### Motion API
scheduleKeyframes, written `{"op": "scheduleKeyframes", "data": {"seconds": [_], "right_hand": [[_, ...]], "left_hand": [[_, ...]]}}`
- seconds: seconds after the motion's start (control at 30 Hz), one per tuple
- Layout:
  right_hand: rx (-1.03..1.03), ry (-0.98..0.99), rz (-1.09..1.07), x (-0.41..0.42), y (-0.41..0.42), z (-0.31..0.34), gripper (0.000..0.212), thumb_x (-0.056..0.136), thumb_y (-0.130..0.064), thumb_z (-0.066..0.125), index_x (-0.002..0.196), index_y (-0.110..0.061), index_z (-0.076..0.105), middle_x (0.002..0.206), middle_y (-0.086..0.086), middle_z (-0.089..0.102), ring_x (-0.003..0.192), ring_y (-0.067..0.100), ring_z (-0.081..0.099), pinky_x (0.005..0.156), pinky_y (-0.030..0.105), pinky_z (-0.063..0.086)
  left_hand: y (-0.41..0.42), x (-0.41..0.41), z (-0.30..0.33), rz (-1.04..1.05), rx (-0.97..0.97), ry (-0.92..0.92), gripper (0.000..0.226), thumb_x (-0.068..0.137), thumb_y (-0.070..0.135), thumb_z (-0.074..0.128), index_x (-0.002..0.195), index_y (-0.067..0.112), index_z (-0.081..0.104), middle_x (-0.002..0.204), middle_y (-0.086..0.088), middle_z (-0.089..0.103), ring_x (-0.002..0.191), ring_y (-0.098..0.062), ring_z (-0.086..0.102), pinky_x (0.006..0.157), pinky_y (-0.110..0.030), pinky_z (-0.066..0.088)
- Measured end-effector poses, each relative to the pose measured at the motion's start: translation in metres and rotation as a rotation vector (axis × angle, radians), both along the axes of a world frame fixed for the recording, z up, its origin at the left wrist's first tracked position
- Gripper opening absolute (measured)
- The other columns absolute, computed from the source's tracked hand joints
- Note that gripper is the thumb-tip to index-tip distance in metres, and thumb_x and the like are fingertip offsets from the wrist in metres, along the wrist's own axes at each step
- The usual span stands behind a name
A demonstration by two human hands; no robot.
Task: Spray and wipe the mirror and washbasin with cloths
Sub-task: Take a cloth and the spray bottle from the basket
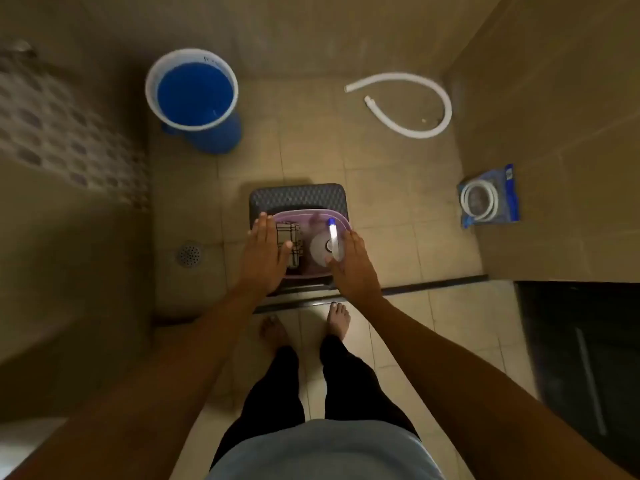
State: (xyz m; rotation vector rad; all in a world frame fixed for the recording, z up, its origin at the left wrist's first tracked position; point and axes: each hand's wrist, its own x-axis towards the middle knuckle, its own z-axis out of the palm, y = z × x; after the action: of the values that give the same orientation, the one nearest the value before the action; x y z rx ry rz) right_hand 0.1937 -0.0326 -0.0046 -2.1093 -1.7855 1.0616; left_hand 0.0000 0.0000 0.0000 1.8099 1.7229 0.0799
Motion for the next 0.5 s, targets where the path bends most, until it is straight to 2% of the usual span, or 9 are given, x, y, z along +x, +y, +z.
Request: {"op": "scheduleKeyframes", "data": {"seconds": [0.07, 0.17, 0.33, 0.43, 0.5], "right_hand": [[-0.004, 0.063, -0.088, 0.002, 0.009, -0.010, 0.073, 0.089, -0.029, 0.064, 0.149, -0.013, 0.025, 0.151, 0.010, 0.036, 0.138, 0.028, 0.037, 0.109, 0.043, 0.041], [-0.093, 0.105, -0.148, 0.006, 0.017, -0.015, 0.076, 0.082, -0.026, 0.072, 0.145, -0.014, 0.031, 0.139, 0.008, 0.049, 0.124, 0.026, 0.052, 0.101, 0.037, 0.047], [-0.206, 0.172, -0.205, 0.009, 0.023, -0.039, 0.085, 0.077, -0.031, 0.078, 0.146, -0.019, 0.030, 0.139, 0.005, 0.051, 0.123, 0.025, 0.053, 0.101, 0.040, 0.048], [-0.228, 0.208, -0.253, 0.004, 0.022, -0.054, 0.085, 0.076, -0.026, 0.079, 0.147, -0.019, 0.031, 0.138, 0.004, 0.053, 0.123, 0.023, 0.054, 0.097, 0.031, 0.045], [-0.232, 0.240, -0.291, -0.001, 0.022, -0.061, 0.082, 0.078, -0.022, 0.078, 0.146, -0.018, 0.032, 0.137, 0.005, 0.053, 0.124, 0.022, 0.053, 0.095, 0.027, 0.043]], "left_hand": [[0.007, 0.006, -0.011, 0.055, -0.067, -0.032, 0.063, 0.106, 0.038, 0.028, 0.156, 0.004, 0.009, 0.165, -0.015, 0.007, 0.152, -0.030, 0.010, 0.122, -0.041, 0.010], [0.013, 0.017, -0.038, 0.137, -0.138, -0.062, 0.062, 0.105, 0.037, 0.033, 0.155, 0.003, 0.018, 0.162, -0.017, 0.020, 0.147, -0.033, 0.026, 0.118, -0.046, 0.028], [0.027, 0.034, -0.077, 0.402, -0.235, -0.143, 0.051, 0.103, 0.033, 0.042, 0.146, 0.005, 0.039, 0.145, -0.019, 0.047, 0.128, -0.038, 0.049, 0.104, -0.052, 0.044], [0.035, 0.043, -0.091, 0.602, -0.284, -0.165, 0.048, 0.101, 0.030, 0.049, 0.142, 0.007, 0.042, 0.137, -0.017, 0.055, 0.122, -0.037, 0.054, 0.101, -0.049, 0.047], [0.039, 0.047, -0.099, 0.664, -0.301, -0.151, 0.053, 0.098, 0.027, 0.053, 0.145, 0.008, 0.038, 0.139, -0.016, 0.053, 0.124, -0.036, 0.053, 0.103, -0.049, 0.046]]}}
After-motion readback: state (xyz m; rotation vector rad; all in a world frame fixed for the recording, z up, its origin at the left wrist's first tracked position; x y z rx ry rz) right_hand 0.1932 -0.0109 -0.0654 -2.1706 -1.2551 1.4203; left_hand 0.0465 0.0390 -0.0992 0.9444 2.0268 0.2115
